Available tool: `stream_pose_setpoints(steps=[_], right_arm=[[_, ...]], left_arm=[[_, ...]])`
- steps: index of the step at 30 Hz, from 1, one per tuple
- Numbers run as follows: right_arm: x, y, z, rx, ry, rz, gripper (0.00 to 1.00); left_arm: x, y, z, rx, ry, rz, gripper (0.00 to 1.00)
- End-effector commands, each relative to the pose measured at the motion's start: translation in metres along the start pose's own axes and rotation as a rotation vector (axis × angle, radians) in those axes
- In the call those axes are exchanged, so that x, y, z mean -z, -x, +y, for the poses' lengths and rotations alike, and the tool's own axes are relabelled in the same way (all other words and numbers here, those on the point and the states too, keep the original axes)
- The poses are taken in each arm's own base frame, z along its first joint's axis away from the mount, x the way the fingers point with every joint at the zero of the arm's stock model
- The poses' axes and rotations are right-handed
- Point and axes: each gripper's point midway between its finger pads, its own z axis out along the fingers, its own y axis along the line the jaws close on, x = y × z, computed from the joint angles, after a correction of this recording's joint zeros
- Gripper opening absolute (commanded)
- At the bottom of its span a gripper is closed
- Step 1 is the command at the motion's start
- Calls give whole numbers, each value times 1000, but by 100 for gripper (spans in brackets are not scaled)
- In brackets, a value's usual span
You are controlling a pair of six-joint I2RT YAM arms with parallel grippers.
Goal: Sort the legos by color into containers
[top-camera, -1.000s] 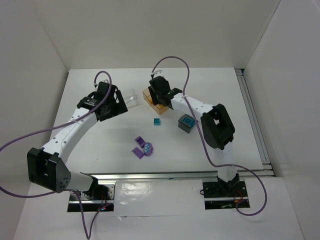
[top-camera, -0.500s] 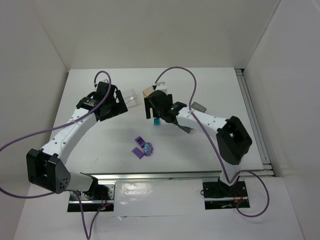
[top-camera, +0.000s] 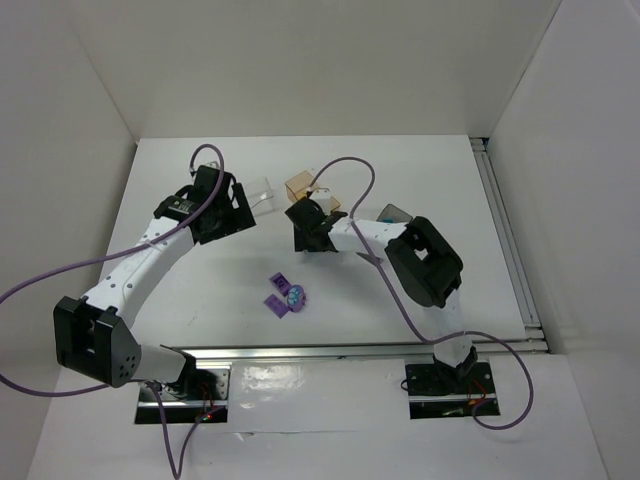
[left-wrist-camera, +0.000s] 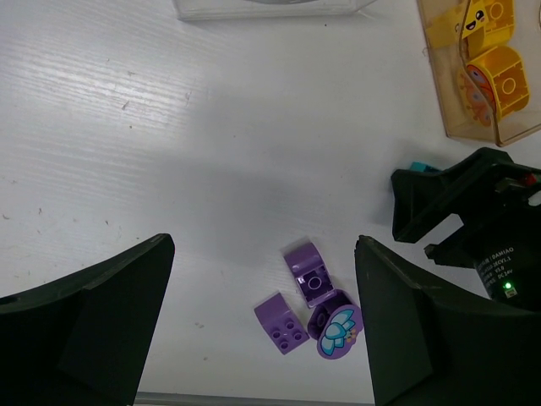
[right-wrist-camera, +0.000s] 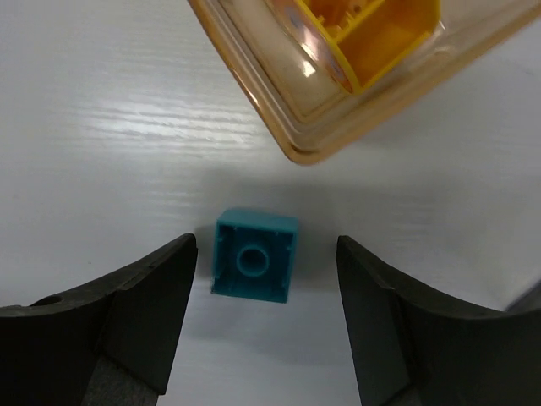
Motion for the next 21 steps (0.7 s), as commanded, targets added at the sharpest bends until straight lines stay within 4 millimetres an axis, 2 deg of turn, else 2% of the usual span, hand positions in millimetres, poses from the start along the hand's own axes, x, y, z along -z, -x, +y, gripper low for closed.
stream_pose_setpoints(steps=[1, 5, 6, 8, 9, 11, 12, 13, 16, 17, 18, 19, 21], right_arm=[[-5, 25, 12, -67, 15, -45, 73], [-7, 23, 6, -50, -27, -26, 49], [1, 34, 5, -60, -31, -56, 39], [13, 42, 2, -59, -31, -77, 29], [28, 51, -2, -71, -24, -104, 25], [49, 57, -7, -78, -19, -137, 24], [53, 48, -22, -70, -50, -137, 24], [78, 62, -28, -96, -31, -184, 24], [110, 64, -56, -130, -61, -249, 24], [113, 68, -71, -162, -83, -264, 24], [113, 61, -86, -173, -115, -256, 25], [121, 66, -96, -194, -122, -278, 25], [117, 70, -119, -236, -154, -279, 26]], left_arm=[[5, 6, 2, -2, -6, -26, 95], [3, 3, 4, -13, 0, -19, 95], [3, 3, 4, -13, 0, -19, 95], [3, 3, 4, -13, 0, -19, 95], [6, 6, 3, -9, -11, -34, 95], [6, 6, 3, -9, -11, -34, 95], [4, 3, 4, -11, -6, -26, 95], [4, 3, 4, -11, -5, -26, 95], [4, 2, 3, -11, -14, -20, 95], [2, 1, 3, -2, -15, -21, 95], [3, 0, 1, -2, -25, -14, 95], [3, -2, -2, -9, -31, -12, 95], [1, -5, -4, -14, -21, -11, 94]])
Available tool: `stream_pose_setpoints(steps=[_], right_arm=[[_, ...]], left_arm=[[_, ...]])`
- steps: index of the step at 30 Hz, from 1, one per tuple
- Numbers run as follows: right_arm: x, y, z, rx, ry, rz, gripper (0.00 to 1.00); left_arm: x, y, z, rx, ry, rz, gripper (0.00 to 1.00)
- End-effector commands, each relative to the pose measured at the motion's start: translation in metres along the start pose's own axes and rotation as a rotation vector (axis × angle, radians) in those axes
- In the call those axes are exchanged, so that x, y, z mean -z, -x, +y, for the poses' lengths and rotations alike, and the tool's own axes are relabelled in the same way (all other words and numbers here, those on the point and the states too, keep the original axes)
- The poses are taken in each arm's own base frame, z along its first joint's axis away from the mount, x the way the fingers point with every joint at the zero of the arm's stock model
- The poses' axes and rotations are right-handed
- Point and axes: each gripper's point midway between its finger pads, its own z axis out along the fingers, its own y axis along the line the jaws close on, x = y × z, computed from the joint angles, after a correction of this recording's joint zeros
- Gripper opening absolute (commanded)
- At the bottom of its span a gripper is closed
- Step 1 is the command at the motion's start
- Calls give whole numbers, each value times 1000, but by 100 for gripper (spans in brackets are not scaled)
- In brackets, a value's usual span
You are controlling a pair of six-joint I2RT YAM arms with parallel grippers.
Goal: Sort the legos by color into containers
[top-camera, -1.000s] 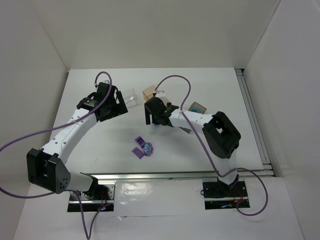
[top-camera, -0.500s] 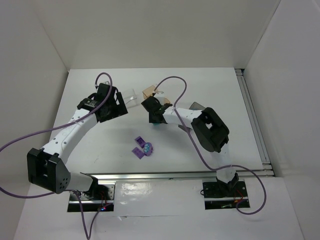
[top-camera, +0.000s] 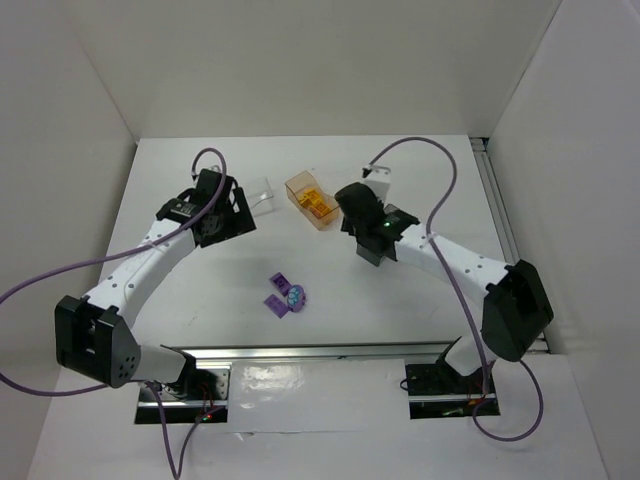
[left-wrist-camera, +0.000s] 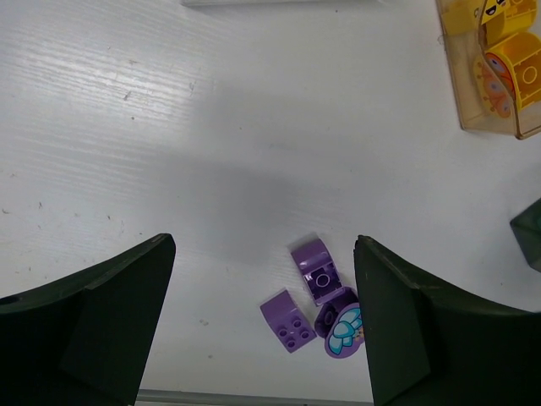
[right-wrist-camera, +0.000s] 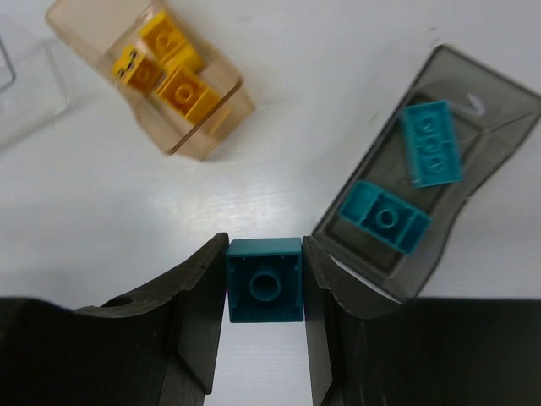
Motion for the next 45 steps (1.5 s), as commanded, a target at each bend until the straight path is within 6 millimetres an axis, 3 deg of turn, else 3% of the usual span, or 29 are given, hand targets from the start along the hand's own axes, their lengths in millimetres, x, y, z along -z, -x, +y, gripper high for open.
stream_pose_setpoints(steps=[1, 5, 11, 15, 18, 20, 22, 25, 28, 34, 37, 41, 43, 45], right_arm=[[-13, 7, -47, -63, -123, -28, 26], [-29, 16, -82, -91, -206, -29, 29], [-51, 22, -96, -83, -234, -17, 31], [-63, 22, -110, -71, -270, 10, 41], [-63, 25, -107, -65, -257, 11, 79], [-63, 28, -110, -71, -264, 10, 95], [-59, 30, -110, -75, -260, 2, 96], [-48, 36, -110, -91, -236, -20, 96], [-38, 44, -108, -109, -210, -48, 96], [-37, 34, -103, -94, -165, -11, 96], [-33, 22, -110, -85, -175, 6, 96], [-30, 24, -110, -102, -167, -9, 96], [-30, 14, -115, -90, -180, 14, 96], [-27, 13, -117, -92, -178, 10, 96]], left_arm=[[5, -2, -13, -32, -27, -25, 94], [2, -18, -20, -64, -10, 5, 94], [-12, -68, -34, -105, -17, 110, 94], [-31, -96, -38, -135, -18, 180, 94], [-43, -107, -33, -169, 10, 224, 95], [-45, -113, -41, -177, -11, 247, 96], [-49, -123, -50, -201, -33, 262, 99], [-61, -134, -49, -188, -16, 293, 99], [-68, -140, -52, -155, -13, 308, 94], [-78, -149, -56, -51, 9, 330, 84], [-81, -154, -55, -32, 13, 344, 79], [-82, -164, -65, 11, -33, 385, 68], [-83, -176, -64, 20, -45, 410, 64], [-83, -175, -66, 22, -52, 404, 60]])
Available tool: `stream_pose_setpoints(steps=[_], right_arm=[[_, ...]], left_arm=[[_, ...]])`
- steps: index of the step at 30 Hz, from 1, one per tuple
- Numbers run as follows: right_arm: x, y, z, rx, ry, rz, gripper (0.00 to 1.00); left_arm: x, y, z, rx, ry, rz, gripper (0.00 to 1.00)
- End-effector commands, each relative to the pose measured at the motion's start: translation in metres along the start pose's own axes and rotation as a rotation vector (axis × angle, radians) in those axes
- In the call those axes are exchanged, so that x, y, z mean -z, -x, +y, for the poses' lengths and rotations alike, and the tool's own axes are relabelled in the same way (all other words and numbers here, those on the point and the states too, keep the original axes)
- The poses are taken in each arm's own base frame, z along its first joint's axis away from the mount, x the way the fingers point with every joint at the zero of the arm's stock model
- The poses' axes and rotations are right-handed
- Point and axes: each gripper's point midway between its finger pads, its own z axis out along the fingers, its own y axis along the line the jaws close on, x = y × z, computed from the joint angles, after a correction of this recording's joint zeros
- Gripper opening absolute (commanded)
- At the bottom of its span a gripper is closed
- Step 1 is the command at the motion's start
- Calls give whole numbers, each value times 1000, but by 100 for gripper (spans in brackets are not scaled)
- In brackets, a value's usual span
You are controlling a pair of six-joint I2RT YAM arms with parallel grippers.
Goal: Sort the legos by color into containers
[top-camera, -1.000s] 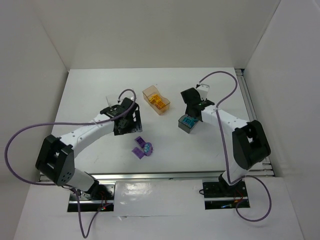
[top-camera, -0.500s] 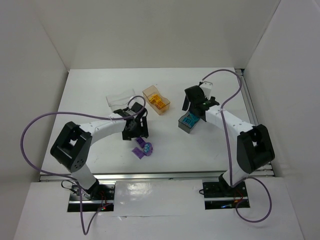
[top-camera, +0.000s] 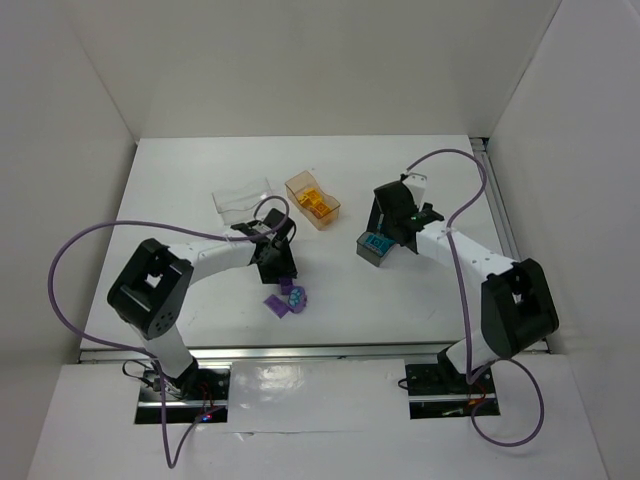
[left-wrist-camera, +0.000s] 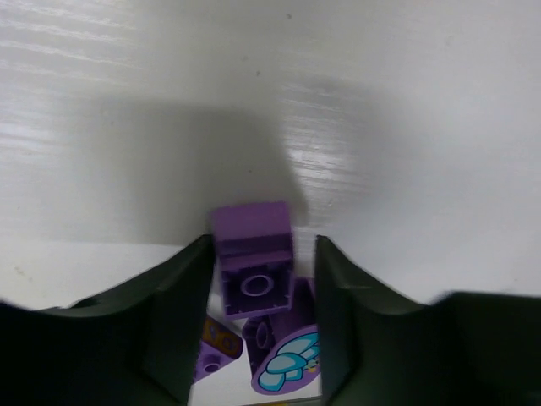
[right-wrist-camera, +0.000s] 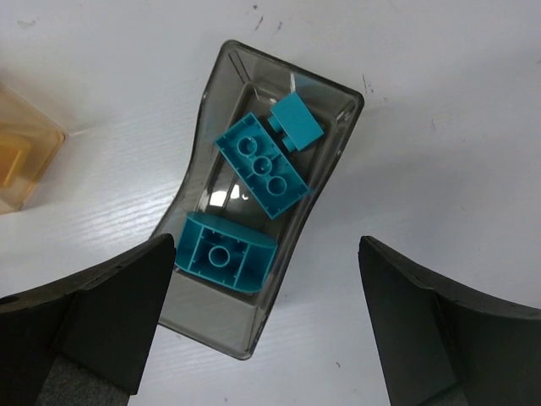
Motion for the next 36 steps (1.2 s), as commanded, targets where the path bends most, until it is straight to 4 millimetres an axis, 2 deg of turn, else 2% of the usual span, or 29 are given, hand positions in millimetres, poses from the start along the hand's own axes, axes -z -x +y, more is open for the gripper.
stream_pose_setpoints(steps=[1, 4, 8, 9, 11, 12, 13, 14, 15, 17, 18, 20, 21, 22, 23, 24, 25, 27, 28, 29, 31, 32, 36], right_arm=[[12, 16, 0, -38, 29, -62, 96], [12, 11, -4, -34, 25, -56, 96], [14, 19, -5, -49, 27, -70, 96], [14, 19, -5, -49, 28, -70, 96], [15, 17, -6, -45, 23, -63, 96], [15, 17, -6, -45, 23, -63, 96], [15, 17, -6, -45, 23, -63, 96], [17, 19, -6, -49, 27, -70, 96], [17, 19, -6, -49, 28, -70, 96], [21, 23, -10, -42, 18, -84, 96], [20, 20, -14, -38, 3, -84, 96], [25, 20, -17, -41, 5, -87, 96], [25, 20, -17, -41, 5, -87, 96], [28, 21, -18, -41, 6, -88, 96], [31, 24, -18, -48, 12, -99, 96], [30, 21, -20, -44, 8, -92, 96], [33, 23, -20, -49, 14, -101, 96], [34, 28, -25, -50, 2, -115, 96], [33, 30, -28, -58, -7, -116, 96], [33, 30, -28, -58, -7, -116, 96], [30, 27, -33, -47, -24, -103, 96], [30, 27, -33, -47, -24, -103, 96], [29, 27, -35, -52, -22, -98, 96]], left_arm=[[-5, -12, 1, 30, -11, 30, 55], [2, -3, 3, 30, 10, -14, 47], [11, 12, -2, 15, 10, -67, 30], [14, 15, -2, 14, 23, -74, 22], [17, 26, 1, -9, 61, -108, 18], [27, 40, -9, -14, 52, -146, 16], [30, 49, 1, -27, 111, -169, 13], [36, 57, -1, -37, 122, -192, 13], [45, 77, -6, -29, 121, -231, 12], [56, 97, -3, -47, 148, -264, 12], [68, 116, -11, -35, 134, -307, 12], [70, 140, -2, -14, 176, -336, 12], [80, 158, -7, -4, 166, -372, 12], [82, 173, 0, 18, 184, -388, 12], [75, 181, 3, 11, 200, -383, 12], [75, 188, 9, 14, 218, -377, 12], [82, 207, 9, 46, 210, -405, 12], [73, 220, 17, 47, 237, -395, 12], [76, 232, 15, 62, 228, -415, 12], [74, 241, 24, 85, 239, -419, 12], [62, 249, 31, 96, 251, -401, 12], [62, 259, 36, 118, 246, -406, 12], [47, 276, 48, 153, 255, -389, 13]])
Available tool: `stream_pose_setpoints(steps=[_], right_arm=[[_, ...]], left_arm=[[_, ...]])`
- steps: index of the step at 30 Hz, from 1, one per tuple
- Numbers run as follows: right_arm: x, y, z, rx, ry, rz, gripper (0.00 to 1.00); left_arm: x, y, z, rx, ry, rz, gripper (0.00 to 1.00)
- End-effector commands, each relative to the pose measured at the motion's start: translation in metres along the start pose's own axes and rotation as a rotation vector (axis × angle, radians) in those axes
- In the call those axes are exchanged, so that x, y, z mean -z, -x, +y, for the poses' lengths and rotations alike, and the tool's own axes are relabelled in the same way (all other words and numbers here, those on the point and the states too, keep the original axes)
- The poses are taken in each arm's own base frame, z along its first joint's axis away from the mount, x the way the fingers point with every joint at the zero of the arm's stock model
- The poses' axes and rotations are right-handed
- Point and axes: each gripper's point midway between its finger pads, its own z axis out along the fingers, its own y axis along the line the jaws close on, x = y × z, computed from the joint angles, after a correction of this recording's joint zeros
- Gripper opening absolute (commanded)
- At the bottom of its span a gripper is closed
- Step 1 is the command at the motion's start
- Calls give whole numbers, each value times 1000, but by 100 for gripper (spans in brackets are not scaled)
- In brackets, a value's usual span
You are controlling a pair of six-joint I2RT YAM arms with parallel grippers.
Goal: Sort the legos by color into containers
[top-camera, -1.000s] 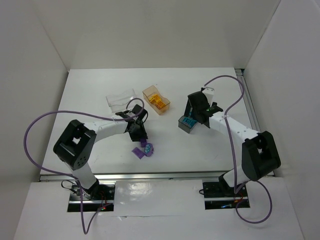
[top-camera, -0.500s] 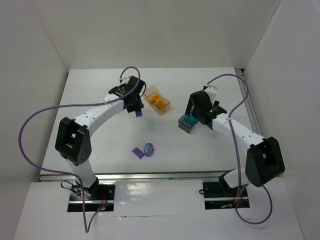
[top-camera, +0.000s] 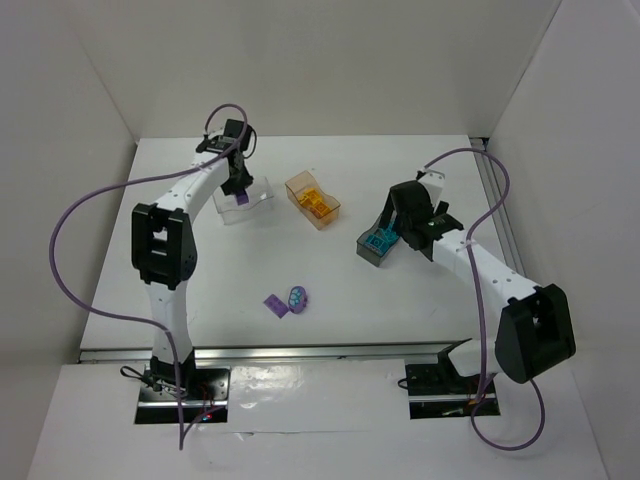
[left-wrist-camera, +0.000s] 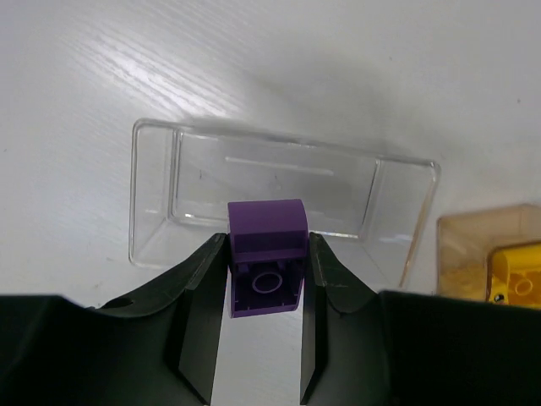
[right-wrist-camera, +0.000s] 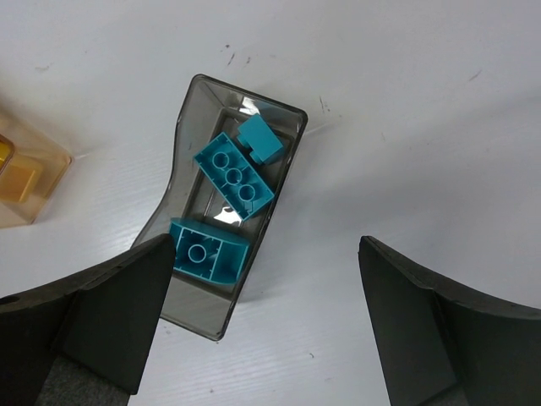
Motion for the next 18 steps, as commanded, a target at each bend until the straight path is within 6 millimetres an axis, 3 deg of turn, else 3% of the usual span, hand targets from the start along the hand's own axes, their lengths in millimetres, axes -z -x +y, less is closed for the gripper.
stream_pose_setpoints(steps=[1, 3, 4, 7, 8, 10, 11, 13, 14, 15, 17, 18], right_arm=[[2, 6, -7, 3, -13, -23, 96], [1, 2, -9, 8, -18, -15, 96], [1, 2, -9, 8, -18, -15, 96], [-1, -3, -10, 19, -28, 1, 96], [-1, -3, -10, 19, -28, 1, 96], [0, -3, -13, 11, -26, 2, 96], [2, -1, -13, 7, -22, -4, 96], [3, -2, -15, 6, -21, -6, 96], [3, -3, -13, 6, -13, -1, 96], [6, -2, -11, 1, 7, 1, 96], [8, -6, -8, -2, 36, 10, 96], [10, -11, -2, 0, 71, 18, 96]], left_arm=[[-7, 19, 1, 14, -10, 0, 13], [-17, 16, -1, 18, -19, 24, 15], [-18, 15, -4, 18, -27, 31, 29], [-21, 14, -7, 15, -31, 43, 86], [-21, 14, -7, 5, -31, 43, 95], [-15, 12, -6, -2, -30, 37, 99], [-3, 15, 1, -12, -22, 27, 99], [21, 10, -4, -45, -18, -16, 98], [51, 16, -5, -25, -58, -52, 95], [57, -18, 0, -78, -53, -1, 93], [77, -42, -9, -119, -135, -10, 84], [92, -75, -5, -159, -167, 20, 82]])
